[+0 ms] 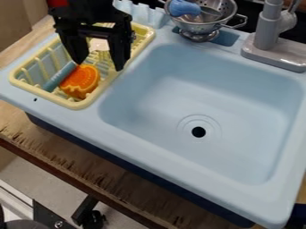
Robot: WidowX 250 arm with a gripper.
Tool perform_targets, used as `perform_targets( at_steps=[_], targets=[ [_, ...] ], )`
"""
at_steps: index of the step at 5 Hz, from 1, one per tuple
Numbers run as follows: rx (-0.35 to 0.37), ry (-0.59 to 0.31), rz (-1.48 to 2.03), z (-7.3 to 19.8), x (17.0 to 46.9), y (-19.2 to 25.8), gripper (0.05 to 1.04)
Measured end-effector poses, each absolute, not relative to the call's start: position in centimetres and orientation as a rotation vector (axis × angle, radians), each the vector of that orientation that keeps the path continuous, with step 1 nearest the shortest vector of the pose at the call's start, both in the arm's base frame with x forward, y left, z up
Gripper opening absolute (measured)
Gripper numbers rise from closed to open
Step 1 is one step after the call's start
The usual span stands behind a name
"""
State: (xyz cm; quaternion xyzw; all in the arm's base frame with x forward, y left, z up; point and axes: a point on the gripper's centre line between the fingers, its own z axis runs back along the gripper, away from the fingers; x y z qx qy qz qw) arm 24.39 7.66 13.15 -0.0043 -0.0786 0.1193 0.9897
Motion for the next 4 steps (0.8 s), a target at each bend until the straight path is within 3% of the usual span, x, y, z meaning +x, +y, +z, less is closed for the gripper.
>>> perform_targets(
  at_steps=[1, 4],
  targets=[
    [-0.021, -0.158, 0.377, 13.3, 24.5, 8.7, 0.999],
    [0.027, -0.018, 0.979, 12.0, 24.0, 10.1, 0.999]
  ],
)
